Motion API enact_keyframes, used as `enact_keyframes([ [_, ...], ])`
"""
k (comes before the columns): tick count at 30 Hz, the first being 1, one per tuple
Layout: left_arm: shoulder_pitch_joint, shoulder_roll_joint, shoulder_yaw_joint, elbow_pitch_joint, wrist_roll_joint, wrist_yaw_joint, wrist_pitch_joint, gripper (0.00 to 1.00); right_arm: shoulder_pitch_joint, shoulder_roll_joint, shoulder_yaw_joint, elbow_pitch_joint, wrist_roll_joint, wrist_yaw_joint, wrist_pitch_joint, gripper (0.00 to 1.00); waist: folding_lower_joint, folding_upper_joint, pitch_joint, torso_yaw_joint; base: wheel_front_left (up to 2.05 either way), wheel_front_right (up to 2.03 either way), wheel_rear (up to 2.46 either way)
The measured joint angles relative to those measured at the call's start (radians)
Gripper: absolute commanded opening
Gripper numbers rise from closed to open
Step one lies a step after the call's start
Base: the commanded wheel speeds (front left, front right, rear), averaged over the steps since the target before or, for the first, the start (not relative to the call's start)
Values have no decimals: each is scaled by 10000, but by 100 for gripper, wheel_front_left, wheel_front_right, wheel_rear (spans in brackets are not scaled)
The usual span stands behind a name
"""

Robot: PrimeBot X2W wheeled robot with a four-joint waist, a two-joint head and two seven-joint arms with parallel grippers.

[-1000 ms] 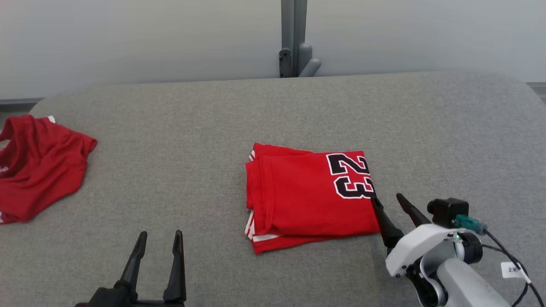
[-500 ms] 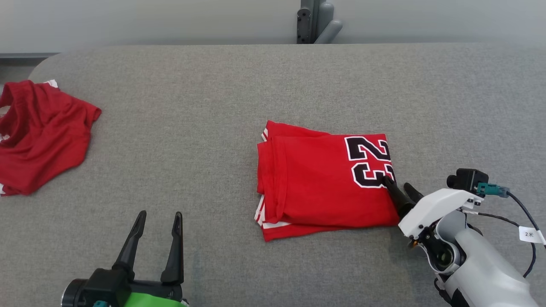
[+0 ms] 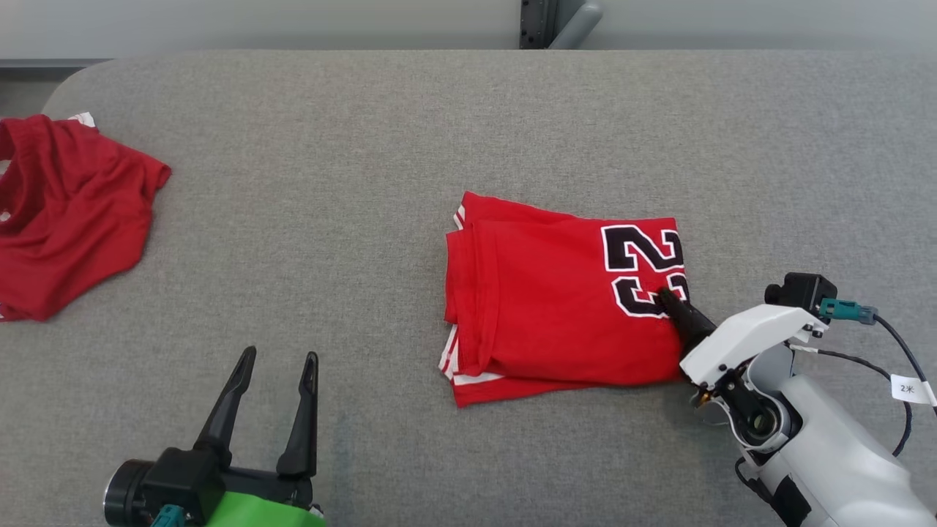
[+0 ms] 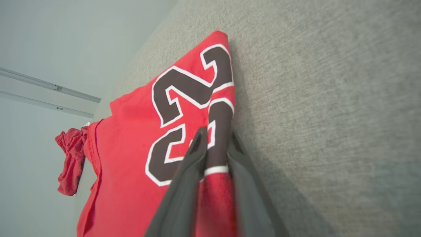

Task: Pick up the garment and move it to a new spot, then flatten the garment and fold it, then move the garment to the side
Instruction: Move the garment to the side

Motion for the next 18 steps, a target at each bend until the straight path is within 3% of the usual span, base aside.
enact_keyframes([
  [9, 22, 169, 38, -188, -15, 0, 0, 100, -25, -535, 608, -713, 293, 0, -671, 0, 0, 0, 20, -534, 0, 0, 0],
  [18, 49, 671, 81, -685, -33, 0, 0, 100, -291, -957, 1392, -1329, 412, 0, -1526, 0, 0, 0, 307, -1872, 0, 0, 0],
])
